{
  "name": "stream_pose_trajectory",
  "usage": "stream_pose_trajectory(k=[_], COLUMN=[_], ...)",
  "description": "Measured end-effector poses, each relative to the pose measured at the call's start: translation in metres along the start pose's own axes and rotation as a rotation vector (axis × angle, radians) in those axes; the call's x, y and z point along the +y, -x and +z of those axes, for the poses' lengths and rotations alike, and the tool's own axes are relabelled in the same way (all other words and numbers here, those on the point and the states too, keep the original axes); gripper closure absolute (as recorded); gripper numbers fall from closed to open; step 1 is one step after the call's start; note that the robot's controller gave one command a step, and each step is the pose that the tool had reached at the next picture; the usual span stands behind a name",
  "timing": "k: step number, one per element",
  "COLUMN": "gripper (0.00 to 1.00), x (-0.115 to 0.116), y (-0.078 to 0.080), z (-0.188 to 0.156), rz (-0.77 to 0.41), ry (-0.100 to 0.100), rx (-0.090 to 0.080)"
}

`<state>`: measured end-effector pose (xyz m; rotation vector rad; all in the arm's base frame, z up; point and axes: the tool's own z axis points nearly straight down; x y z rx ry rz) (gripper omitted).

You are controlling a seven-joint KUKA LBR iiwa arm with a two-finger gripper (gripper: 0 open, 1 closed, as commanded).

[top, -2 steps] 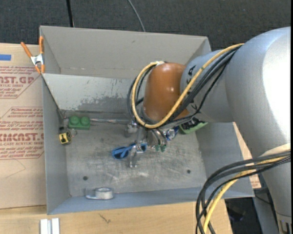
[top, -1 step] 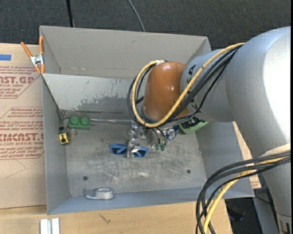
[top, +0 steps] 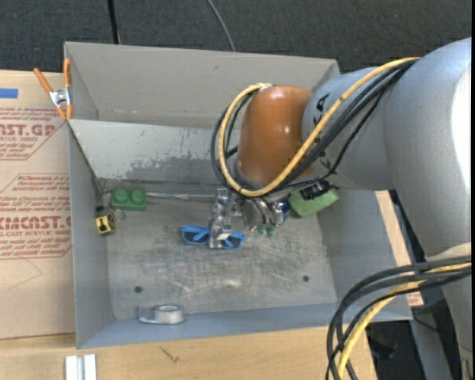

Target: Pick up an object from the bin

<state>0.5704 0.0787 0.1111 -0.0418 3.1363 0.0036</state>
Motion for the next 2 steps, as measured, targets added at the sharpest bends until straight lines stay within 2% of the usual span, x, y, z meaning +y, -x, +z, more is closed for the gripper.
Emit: stream_pose_trajectory(k=[1, 2], gripper=[1.0, 1.0], x=[0.001, 0.002], y=[0.0, 0.003], z=[-0.011, -0.089], rz=[-0.001, -0.002], ry=[0.0, 0.0], rx=[0.002, -0.005])
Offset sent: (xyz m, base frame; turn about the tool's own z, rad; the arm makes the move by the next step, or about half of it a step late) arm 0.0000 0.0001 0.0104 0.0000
